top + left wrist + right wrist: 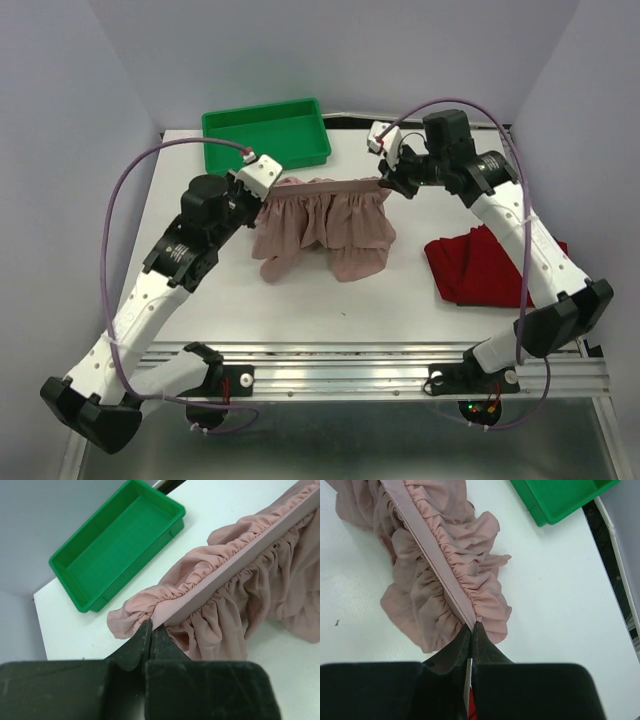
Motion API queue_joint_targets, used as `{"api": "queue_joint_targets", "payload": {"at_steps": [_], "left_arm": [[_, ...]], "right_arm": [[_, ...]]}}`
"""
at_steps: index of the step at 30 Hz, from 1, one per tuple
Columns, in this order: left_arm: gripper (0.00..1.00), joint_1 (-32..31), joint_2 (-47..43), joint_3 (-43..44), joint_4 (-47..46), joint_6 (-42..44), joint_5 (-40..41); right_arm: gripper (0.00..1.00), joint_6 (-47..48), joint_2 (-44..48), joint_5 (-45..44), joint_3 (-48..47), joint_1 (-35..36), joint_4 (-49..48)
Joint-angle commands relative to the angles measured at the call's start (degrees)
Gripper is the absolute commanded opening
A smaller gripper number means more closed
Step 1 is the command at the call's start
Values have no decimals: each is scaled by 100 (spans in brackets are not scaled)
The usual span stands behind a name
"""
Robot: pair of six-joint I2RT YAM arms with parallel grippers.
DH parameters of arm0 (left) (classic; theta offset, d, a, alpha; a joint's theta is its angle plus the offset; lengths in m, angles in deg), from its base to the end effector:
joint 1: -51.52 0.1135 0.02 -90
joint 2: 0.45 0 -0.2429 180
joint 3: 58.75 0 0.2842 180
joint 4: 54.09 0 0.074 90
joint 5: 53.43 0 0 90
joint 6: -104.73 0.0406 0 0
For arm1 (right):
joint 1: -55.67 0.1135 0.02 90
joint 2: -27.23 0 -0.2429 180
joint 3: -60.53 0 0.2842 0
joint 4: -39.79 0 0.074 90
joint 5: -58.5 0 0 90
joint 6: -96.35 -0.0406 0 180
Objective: Fold and stack the skirts
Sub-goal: Flatten the skirt out
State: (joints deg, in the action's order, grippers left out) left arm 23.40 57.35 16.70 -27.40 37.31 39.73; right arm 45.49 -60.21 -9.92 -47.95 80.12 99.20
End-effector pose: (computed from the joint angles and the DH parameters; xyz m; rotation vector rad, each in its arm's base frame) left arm 0.2432 -0.1274 0.3872 0.7030 1.5789 -0.0237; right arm 0.3234 0.1634 0.3888 -1.3258 1.7555 0.2786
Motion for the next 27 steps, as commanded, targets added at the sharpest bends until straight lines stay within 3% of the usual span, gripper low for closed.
{"api": "queue_joint_targets", "payload": {"at_steps": [1,10,14,19,22,26,27], "left_arm": [[0,140,-673,256,526,483,-350],[0,140,-2123,379,1791,790,-1668],[0,149,-2597,642,2670,1282,-2888],[0,158,-2906,863,3637,1353,-3743],[0,184,-2959,627,3867,1336,-3630],[0,210,-2363,-146,3386,890,-2280],[0,210,-1856,-383,3018,566,-1762]], "right_arm": [[1,50,701,-191,-127,-151,901],[1,507,2037,451,-83,-151,2369],[1,560,2354,1013,-241,-151,3099],[1,42,3012,1690,338,-151,3241],[1,-239,3040,2121,1005,-151,3232],[1,-573,2646,2088,2156,-151,2487],[1,-652,2288,2026,2298,-151,2259]]}}
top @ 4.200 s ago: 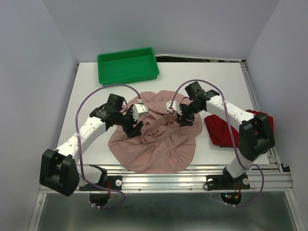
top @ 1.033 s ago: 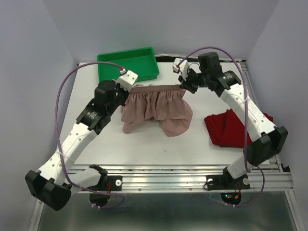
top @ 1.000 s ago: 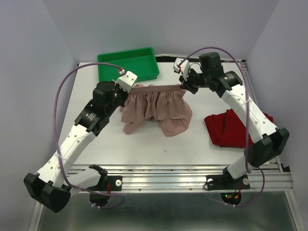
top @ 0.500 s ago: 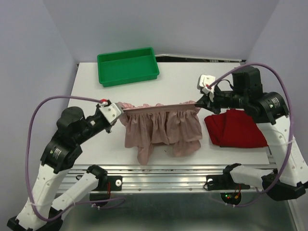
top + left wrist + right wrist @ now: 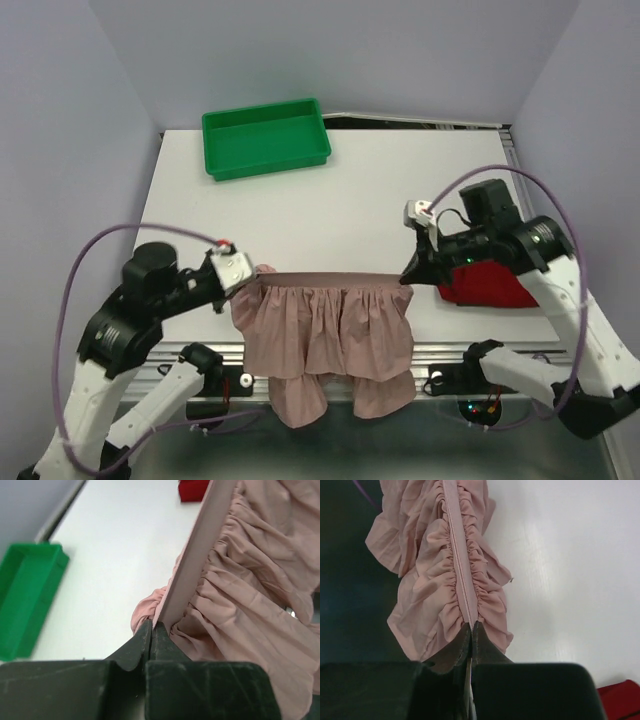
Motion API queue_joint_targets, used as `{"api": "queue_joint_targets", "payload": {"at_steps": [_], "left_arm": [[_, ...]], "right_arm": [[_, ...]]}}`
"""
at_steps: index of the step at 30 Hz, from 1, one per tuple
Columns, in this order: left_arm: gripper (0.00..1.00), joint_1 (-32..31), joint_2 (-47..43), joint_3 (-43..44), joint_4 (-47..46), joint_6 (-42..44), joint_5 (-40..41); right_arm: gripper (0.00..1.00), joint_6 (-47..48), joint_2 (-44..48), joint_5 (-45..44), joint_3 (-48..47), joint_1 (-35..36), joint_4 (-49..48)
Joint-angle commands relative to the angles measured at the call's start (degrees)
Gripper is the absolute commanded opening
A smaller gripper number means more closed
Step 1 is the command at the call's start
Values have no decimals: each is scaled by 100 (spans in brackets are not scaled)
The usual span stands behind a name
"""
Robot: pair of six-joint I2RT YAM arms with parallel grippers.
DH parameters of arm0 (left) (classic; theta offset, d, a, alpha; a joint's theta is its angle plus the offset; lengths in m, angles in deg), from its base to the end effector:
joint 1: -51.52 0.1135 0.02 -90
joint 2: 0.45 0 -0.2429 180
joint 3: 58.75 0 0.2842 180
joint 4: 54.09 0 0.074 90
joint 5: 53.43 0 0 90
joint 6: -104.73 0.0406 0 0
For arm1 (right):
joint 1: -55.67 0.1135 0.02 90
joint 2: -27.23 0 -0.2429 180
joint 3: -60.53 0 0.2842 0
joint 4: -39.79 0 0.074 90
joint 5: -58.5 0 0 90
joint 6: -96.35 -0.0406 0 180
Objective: Fold and stack the skirts
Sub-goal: Flatten the skirt out
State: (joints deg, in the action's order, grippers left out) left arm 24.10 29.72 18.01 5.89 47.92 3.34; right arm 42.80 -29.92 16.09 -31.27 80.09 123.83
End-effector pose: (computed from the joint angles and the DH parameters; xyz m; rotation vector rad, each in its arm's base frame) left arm 0.0877 -0.0706 0.4170 1.2321 1.2953 -0.4494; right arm 0.1588 0.1050 0.4022 -1.4349 1.7283 0.8863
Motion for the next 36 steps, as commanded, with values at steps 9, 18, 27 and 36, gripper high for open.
{"api": "queue_joint_targets", "payload": {"at_steps": [9,18,27,36], "left_arm": [[0,219,3529,-525,-2307,-1358,2559],[0,263,5241,-438,-3380,-1719,3217],[0,439,6649,422,-3918,-1702,3271],[35,781,7958,2003,-3454,-1570,3148]], "right_arm": [[1,-841,-2845,-1252,359,-368,-2025],[1,-1043,-4565,-1666,-175,-921,-2755],[1,-1280,-5684,-1824,-731,-1080,-3019],[1,-1658,-6405,-2429,-933,-1133,-3125]]}}
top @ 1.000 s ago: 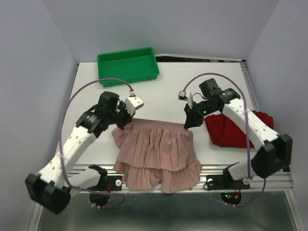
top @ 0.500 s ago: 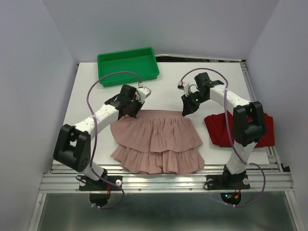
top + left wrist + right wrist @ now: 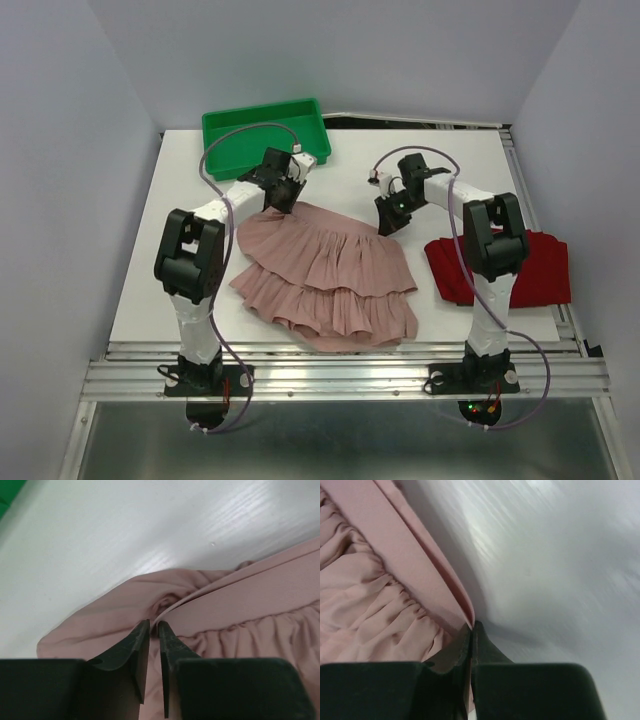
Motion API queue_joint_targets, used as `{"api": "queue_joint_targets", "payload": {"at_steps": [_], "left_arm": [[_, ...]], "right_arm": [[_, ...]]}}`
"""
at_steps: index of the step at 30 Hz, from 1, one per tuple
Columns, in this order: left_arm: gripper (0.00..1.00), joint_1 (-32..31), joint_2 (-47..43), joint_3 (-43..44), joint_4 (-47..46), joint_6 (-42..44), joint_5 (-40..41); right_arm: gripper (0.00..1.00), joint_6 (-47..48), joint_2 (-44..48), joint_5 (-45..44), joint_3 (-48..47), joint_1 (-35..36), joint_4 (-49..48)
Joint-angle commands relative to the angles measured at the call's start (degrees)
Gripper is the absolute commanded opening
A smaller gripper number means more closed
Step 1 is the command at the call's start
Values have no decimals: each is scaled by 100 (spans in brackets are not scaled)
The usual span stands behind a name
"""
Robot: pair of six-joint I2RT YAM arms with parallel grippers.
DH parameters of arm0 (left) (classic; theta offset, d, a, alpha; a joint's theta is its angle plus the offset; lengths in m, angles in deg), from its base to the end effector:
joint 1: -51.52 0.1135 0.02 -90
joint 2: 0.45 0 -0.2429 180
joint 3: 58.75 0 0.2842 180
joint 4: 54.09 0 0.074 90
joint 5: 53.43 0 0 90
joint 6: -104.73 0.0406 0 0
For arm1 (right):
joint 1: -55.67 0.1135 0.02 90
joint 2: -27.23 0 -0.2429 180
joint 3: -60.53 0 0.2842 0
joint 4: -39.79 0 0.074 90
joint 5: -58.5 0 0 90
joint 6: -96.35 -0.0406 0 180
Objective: Fold and stack the skirts
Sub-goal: Flatten the skirt out
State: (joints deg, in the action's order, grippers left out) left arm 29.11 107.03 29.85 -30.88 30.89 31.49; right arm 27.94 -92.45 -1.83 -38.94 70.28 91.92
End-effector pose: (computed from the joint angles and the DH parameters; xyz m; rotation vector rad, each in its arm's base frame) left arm 0.4117 -0.1737 0.1765 0.8047 2.1621 -0.1580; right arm 0.4208 0.1305 0.1222 -0.9527 2.5542 0.6943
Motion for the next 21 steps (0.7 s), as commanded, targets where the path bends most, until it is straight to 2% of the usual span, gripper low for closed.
{"api": "queue_joint_targets", "payload": {"at_steps": [1,4,6,12,15,21], "left_arm": [[39,308,273,969,329,141,271],[53,413,160,1322,637,150,-54],[55,439,-260,1244,777,107,-281],[56,440,-1544,104,1356,-139,-871],[56,440,-1800,-494,1770,-201,-1038],[53,431,-1969,-1392,1868,62,-1547]], "right_arm": [[1,-163,-161,-664,-140,-152,92],[1,-259,-21,-542,71,-152,259],[1,-347,180,-349,333,-152,417],[1,-611,515,600,958,-152,892],[1,-699,612,890,1266,-152,1041],[1,-927,814,1268,1766,-152,1033]]}}
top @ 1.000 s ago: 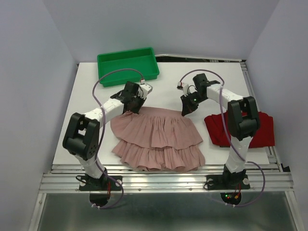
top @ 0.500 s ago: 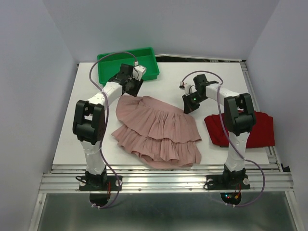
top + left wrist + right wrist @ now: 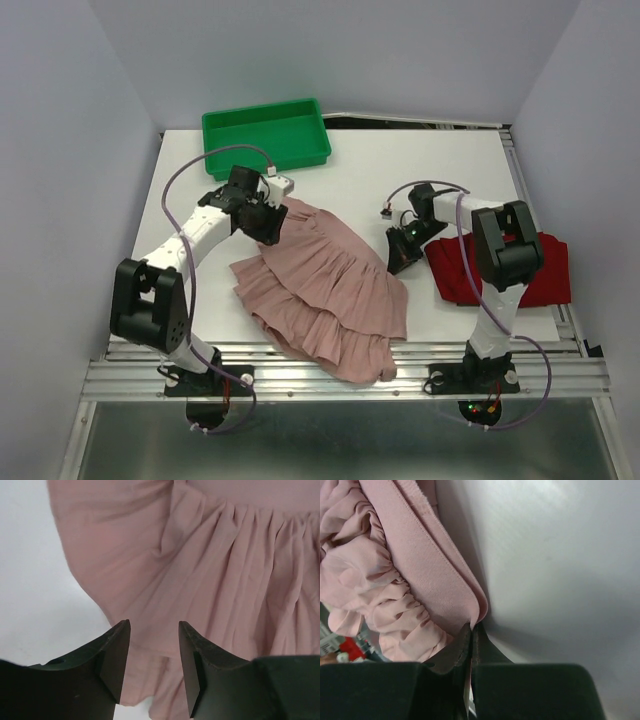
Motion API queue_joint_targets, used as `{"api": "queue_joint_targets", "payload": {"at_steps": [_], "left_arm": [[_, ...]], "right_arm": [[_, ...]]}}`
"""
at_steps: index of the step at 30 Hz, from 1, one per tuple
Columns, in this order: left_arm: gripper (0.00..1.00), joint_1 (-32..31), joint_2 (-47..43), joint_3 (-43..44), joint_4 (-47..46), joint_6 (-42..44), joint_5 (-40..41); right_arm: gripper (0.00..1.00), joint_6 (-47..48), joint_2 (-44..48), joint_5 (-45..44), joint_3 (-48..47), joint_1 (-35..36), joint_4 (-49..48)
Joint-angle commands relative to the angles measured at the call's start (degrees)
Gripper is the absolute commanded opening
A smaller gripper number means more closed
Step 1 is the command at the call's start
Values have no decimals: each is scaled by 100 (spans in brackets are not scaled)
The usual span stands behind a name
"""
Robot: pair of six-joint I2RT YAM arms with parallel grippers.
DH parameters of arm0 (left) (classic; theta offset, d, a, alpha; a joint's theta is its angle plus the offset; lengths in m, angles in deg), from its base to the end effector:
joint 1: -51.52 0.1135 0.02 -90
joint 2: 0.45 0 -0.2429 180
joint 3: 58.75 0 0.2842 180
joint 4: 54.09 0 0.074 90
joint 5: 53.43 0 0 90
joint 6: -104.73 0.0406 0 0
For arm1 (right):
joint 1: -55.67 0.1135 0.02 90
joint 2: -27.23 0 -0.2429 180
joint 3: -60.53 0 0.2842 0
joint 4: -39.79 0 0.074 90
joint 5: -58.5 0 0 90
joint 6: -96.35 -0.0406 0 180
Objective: Fold and stack the skirts
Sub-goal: Flatten the skirt out
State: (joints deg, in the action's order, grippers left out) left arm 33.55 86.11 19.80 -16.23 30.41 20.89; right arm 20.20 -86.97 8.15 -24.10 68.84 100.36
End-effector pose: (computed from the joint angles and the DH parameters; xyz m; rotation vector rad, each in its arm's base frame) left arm 0.3444 -0.1232 0.2352 0.8078 2.2171 -0.3434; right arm 0.3510 0.1087 0.0895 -0.6888 2.8723 1.0649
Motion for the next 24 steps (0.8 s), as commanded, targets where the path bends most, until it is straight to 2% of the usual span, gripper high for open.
{"api": "queue_joint_targets", "payload": {"at_steps": [1,8,12,14,15,16,18,19,21,24], "left_arm": [[49,-13,193,-414,404,110,-549],[33,-22,1352,-213,-26,-56,-629],[27,-48,2116,595,-194,-144,-620],[23,-135,2616,1436,-151,-127,-542],[22,-171,2620,1440,-150,-101,-541],[19,-232,3098,1988,-54,-66,-489],[17,-294,3373,2299,-1,-65,-497],[16,-311,3498,2450,8,-57,-497],[16,-382,3761,2844,-1,22,-462],[22,-391,3868,3153,-149,84,-497]], "right_arm": [[1,-259,309,323,362,-7,76],[1,-532,529,789,811,-7,-267],[1,-707,556,999,1039,-7,-487],[1,-839,565,1210,1170,-7,-628],[1,-883,573,1280,1215,-7,-672],[1,-988,591,1377,1276,-7,-768],[1,-1172,635,1465,1355,-7,-969],[2,-1226,670,1527,1391,-7,-1023],[11,-1323,802,1806,1452,-7,-1146],[19,-1576,1012,2080,1479,-7,-1260]]}}
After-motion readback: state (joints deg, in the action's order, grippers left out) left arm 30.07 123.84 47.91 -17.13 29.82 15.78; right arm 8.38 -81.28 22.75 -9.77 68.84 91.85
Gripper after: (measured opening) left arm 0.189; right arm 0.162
